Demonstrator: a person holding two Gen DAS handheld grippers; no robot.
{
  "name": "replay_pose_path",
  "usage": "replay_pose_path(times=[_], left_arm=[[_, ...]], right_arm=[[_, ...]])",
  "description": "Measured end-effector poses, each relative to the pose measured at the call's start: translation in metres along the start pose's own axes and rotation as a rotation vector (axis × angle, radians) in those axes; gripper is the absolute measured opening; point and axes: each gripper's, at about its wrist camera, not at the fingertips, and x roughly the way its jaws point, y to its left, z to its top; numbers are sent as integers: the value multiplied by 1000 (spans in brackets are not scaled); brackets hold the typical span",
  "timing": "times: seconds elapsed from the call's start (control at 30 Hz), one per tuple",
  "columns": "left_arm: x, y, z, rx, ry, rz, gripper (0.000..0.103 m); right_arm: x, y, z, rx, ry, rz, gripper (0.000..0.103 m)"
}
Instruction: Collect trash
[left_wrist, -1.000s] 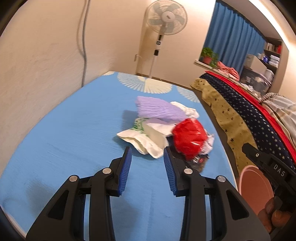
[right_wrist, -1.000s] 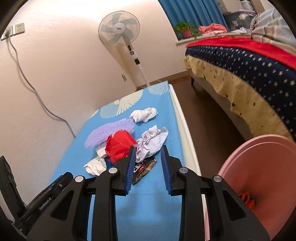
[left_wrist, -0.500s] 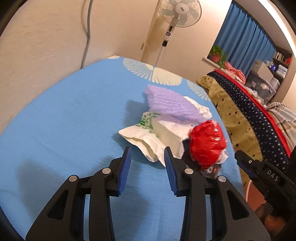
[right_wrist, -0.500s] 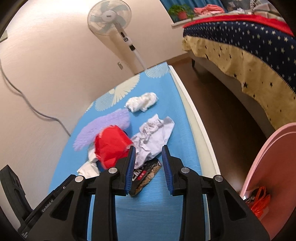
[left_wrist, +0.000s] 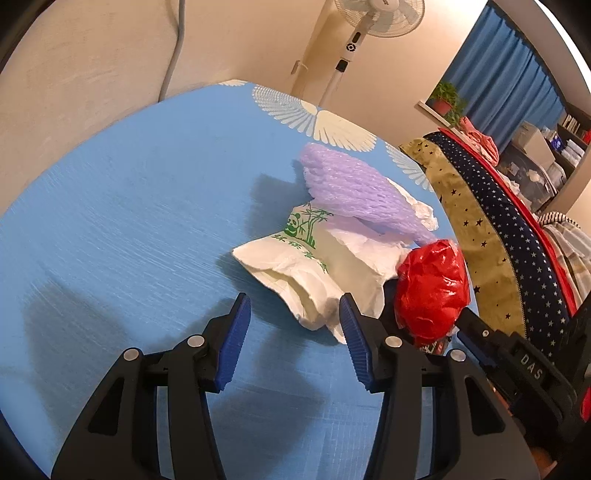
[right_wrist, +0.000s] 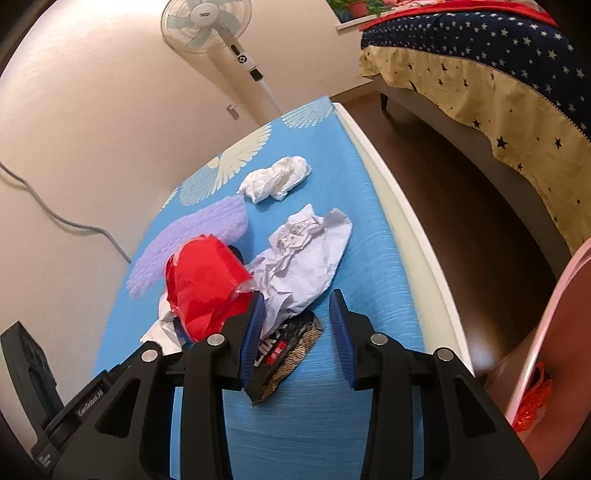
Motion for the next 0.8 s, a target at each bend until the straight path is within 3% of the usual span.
replay_pose_path(times=[0.13, 0.2, 0.27, 0.5, 0.8], left_arm=[[4, -3, 2, -4, 2, -15, 49], [5, -4, 3, -5, 4, -24, 49], [5, -5, 3, -4, 4, -36, 42], [-1, -9, 2, 20, -15, -40, 14], [-25, -19, -4, 81, -21, -25, 8]], right_arm=[[2, 5, -2, -22, 12, 5, 31], [2, 7, -2, -32, 15, 11, 19], [2, 9, -4, -46, 19, 20, 10], [-3, 16, -7, -98, 5, 27, 7], [-20, 20, -18, -141, 30, 25, 7]])
